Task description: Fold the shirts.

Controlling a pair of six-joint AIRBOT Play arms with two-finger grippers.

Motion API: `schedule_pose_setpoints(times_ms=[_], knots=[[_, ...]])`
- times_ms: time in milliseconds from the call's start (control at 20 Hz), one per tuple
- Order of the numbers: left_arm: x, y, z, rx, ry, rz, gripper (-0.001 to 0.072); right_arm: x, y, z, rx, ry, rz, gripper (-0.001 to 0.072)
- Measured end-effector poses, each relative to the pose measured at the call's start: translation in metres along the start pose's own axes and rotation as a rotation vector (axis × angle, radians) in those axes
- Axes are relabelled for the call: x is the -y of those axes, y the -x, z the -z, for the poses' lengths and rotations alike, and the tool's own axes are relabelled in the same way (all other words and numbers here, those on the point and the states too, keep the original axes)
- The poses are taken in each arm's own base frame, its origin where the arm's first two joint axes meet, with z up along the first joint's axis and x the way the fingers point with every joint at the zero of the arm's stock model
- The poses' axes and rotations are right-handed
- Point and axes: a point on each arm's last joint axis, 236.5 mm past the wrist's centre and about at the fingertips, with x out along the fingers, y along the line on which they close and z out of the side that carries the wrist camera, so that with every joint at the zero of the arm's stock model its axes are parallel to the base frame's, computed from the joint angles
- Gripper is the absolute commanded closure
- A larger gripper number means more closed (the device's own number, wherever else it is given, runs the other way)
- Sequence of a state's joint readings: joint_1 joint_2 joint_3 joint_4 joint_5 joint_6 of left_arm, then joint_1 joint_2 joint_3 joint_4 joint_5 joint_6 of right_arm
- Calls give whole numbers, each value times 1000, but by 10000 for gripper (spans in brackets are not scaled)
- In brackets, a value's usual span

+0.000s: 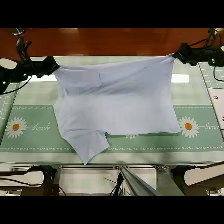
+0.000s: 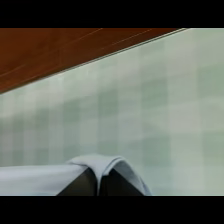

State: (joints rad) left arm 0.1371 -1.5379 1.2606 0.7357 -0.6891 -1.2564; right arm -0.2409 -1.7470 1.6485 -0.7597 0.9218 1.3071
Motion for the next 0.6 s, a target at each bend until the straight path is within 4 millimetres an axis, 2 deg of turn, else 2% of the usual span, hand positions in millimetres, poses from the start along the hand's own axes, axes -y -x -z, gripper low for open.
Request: schedule_pose_setpoints(times_ms=[150,300,450,600], knots=[[-2,-12,3,-32,12,7,692,15,-27,2,-43,-59,-12,682],[-4,-11,9,-80,20,22,692,25,-35,16,-118,-72,-9,681],[-3,-1,15,-151,20,49,692,37,-19,25,-200,-69,6,681],[-5,14,30,-248,-26,72,692,46,10,39,-300,-67,13,680]])
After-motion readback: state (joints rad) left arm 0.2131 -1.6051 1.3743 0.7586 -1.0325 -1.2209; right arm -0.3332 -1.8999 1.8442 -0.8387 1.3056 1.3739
